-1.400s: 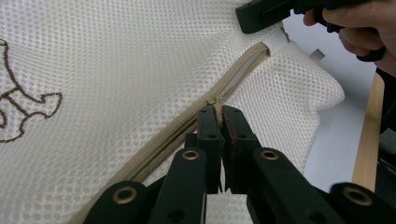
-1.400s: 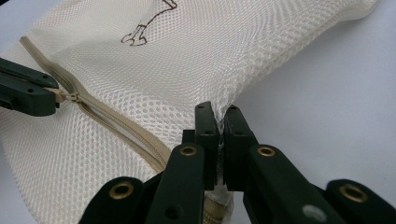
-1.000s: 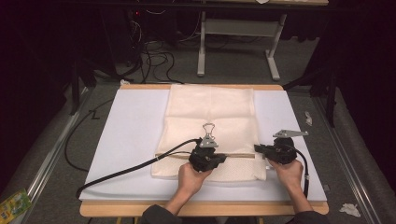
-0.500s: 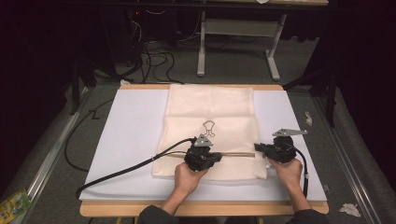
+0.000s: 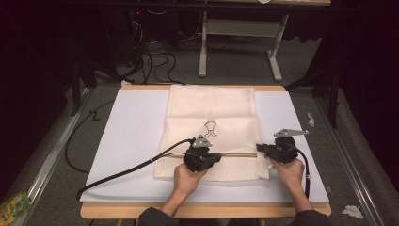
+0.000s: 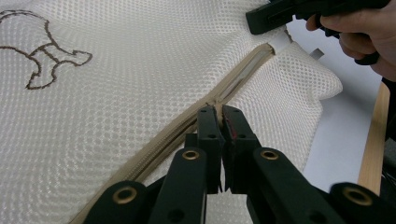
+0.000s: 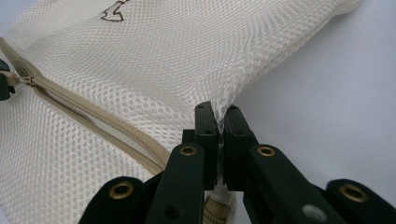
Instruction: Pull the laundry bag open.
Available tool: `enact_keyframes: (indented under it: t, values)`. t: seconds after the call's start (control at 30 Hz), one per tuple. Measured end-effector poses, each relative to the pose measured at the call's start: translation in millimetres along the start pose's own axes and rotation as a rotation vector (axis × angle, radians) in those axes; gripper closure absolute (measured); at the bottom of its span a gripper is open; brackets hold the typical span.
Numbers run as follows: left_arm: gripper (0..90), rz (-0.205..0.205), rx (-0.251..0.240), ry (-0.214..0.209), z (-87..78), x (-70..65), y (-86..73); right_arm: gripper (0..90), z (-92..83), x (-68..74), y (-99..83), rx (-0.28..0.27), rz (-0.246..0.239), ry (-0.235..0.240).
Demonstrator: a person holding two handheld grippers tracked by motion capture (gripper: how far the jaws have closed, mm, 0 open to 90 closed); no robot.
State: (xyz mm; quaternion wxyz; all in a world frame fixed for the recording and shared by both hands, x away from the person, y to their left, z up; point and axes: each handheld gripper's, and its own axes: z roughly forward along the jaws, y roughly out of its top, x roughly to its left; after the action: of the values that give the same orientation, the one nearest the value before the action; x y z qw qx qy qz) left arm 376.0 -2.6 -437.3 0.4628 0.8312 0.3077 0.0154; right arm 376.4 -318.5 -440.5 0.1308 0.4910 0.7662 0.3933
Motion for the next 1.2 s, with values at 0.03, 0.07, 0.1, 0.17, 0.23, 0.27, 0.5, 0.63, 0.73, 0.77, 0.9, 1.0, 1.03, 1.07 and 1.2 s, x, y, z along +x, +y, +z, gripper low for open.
enact_keyframes:
  t: [0.03,0.07,0.1,0.17,0.23,0.27,0.5,0.63,0.73,0.77,0.9,1.0,1.03,1.07,1.2]
  values:
    - [87.0,-0.005,-0.002,0.002,-0.7,0.5,-0.5,88.1,0.1,-0.1,-0.1,0.002,0.000,-0.001]
    - [87.1,-0.005,-0.001,0.002,-2.2,1.5,-1.2,88.0,0.2,0.0,-0.1,0.002,0.000,-0.002]
    - [87.1,-0.004,-0.003,0.004,-3.0,2.0,-1.5,88.1,0.1,0.1,0.1,0.006,0.000,-0.003]
    - [87.1,-0.008,-0.006,0.003,-5.2,3.6,-2.2,88.0,0.3,0.3,0.3,0.006,-0.002,-0.005]
    - [87.1,-0.010,-0.009,0.005,-6.1,4.1,-2.5,88.0,0.9,0.5,0.6,0.008,-0.002,-0.005]
    - [87.1,-0.009,-0.010,0.004,-6.3,4.1,-2.7,88.1,1.1,0.6,0.7,0.008,-0.002,-0.004]
    - [87.1,-0.011,-0.011,0.011,-10.1,6.0,-4.5,88.0,0.9,0.2,0.4,0.007,-0.003,-0.005]
    - [87.1,-0.018,-0.018,0.014,-13.6,8.1,-5.1,88.0,1.4,-0.2,0.2,0.008,-0.004,-0.004]
    - [87.0,-0.018,-0.020,0.012,-14.3,8.5,-5.1,88.0,1.0,0.0,0.3,0.004,-0.003,-0.001]
    - [87.1,-0.019,-0.020,0.011,-14.4,8.6,-5.3,88.1,1.2,-0.1,0.3,0.005,-0.005,-0.002]
    - [87.1,-0.017,-0.016,0.015,-15.6,8.9,-6.4,88.0,1.3,0.0,0.2,0.006,-0.004,0.005]
    - [87.1,-0.021,-0.021,0.016,-17.5,10.4,-6.9,88.0,1.8,-0.4,0.0,0.005,-0.002,0.004]
    - [87.1,-0.023,-0.022,0.013,-18.0,10.7,-7.1,88.0,1.5,-0.1,0.2,0.009,-0.003,0.001]
    - [87.1,-0.022,-0.022,0.018,-18.8,11.0,-7.4,88.1,1.6,-0.2,0.1,0.005,-0.002,0.005]
    - [87.1,-0.028,-0.024,0.020,-22.3,13.4,-8.8,88.1,2.3,-0.9,0.1,0.008,-0.001,0.001]
